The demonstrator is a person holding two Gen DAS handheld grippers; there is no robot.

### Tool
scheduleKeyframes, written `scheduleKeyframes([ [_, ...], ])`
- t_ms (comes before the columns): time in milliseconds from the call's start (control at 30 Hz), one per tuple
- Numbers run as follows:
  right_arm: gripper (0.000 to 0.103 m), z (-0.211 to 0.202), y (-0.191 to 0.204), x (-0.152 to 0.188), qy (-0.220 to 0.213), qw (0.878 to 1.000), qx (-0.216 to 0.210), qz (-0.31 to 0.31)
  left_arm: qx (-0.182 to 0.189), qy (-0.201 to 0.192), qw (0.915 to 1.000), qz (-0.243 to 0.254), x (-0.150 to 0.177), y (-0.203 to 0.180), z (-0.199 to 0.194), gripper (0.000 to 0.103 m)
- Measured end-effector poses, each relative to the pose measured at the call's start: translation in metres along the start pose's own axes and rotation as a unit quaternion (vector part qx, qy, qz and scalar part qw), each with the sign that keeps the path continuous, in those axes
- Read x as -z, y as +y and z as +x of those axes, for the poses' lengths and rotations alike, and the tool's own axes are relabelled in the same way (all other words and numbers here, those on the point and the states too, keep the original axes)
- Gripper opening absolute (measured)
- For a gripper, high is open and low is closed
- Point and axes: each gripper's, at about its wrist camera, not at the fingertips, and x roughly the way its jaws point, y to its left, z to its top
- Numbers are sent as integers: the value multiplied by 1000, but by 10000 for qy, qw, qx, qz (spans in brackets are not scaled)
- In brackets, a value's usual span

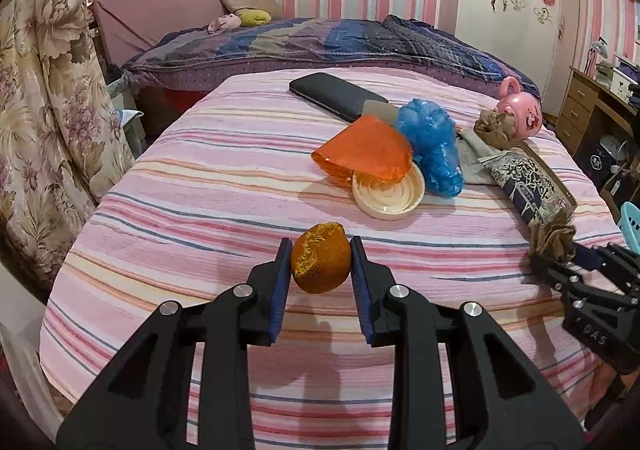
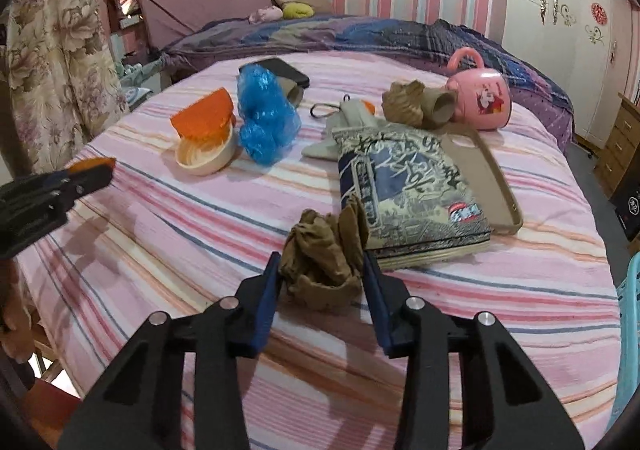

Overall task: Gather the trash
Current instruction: 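Grasp the orange peel with the left gripper while the right gripper grasps the brown cloth, then carry both items to the blue basket and open both grippers to drop them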

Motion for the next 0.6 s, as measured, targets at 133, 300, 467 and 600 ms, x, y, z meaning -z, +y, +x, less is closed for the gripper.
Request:
scheduleKeyframes([
  [133, 40, -19, -15, -1, -254, 9996, 70, -43, 11, -100, 9999, 49, -2, -8, -5, 28],
  [300, 41, -50, -57, -1, -572, 9977, 375, -3, 62, -216, 9997, 139, -5, -27, -12, 28],
  [467, 41, -83, -115, 3, -811, 9931, 841, 122, 149, -364, 9989, 248, -10, -64, -24, 28],
  [600, 41, -113, -179, 17, -816, 9875, 1291, 399, 312, -562, 9967, 497, -13, -107, -35, 28],
])
